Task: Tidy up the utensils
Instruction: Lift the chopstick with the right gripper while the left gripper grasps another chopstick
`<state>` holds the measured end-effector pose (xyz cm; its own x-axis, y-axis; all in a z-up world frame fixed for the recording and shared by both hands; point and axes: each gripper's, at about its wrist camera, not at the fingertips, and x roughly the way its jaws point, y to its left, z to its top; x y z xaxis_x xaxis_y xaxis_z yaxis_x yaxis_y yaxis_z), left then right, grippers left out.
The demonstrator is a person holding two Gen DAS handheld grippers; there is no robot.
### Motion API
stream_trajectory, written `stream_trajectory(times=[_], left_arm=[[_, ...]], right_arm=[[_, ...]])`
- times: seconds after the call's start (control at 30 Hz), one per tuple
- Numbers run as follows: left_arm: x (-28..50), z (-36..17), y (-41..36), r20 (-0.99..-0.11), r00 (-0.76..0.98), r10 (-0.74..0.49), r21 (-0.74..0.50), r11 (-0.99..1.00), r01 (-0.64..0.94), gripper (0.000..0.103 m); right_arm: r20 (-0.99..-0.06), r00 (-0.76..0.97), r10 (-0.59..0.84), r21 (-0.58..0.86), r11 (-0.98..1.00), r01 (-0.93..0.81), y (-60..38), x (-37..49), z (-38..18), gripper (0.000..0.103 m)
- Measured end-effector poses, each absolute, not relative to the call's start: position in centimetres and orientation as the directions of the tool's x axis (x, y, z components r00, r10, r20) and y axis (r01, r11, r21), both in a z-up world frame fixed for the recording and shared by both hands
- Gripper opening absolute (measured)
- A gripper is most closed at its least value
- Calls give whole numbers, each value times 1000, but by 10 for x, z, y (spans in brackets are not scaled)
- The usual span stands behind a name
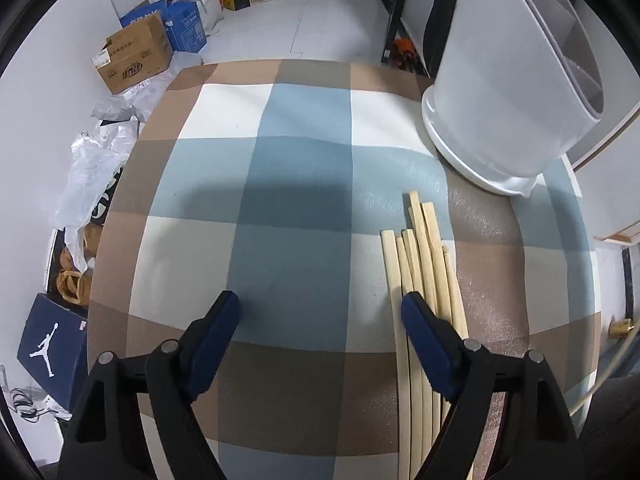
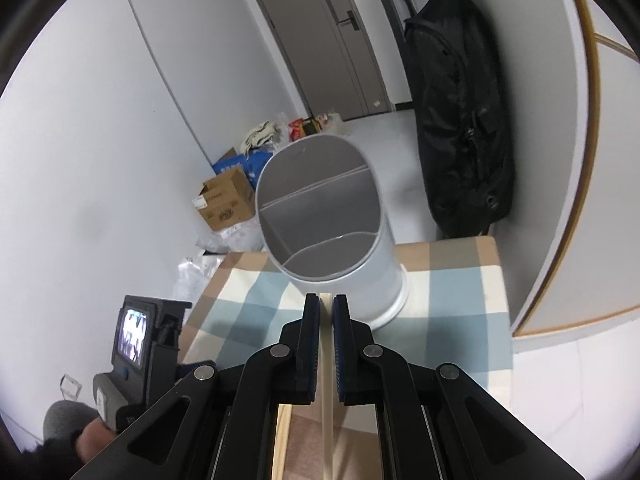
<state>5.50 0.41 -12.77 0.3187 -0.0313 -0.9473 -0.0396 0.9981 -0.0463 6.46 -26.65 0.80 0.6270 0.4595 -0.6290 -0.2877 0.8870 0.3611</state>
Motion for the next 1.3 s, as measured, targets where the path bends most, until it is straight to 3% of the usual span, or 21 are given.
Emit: stream_trajectory(times=[0.37,0.47,0.53,0.7,0.87,1.3], left_arm=[[58,-128,-5,-948,318,2,-17,998,-55,79],[63,-132,-8,-946,323,2,-19,998,-62,73],[65,-131,-9,-942,334,0,-20,998,-58,64],[70,-130,-6,-930,366,-42,-67,996,-55,4],[66,-126,13,-912,372,-171,-230,966,-119,2],[22,-37,13,-726,656,-206,-339,937,-81,2]], right_arm=[[-593,653,471,383,878,-287,-282,58,24,6],[-582,661,474,385,876,-289,-284,57,27,6],[-579,660,479,395,873,-287,-287,56,27,6],[-579,659,479,404,871,-278,-293,56,28,6],[-557,670,490,400,866,-301,-296,51,34,6],[-519,714,470,397,872,-285,-300,39,40,6]])
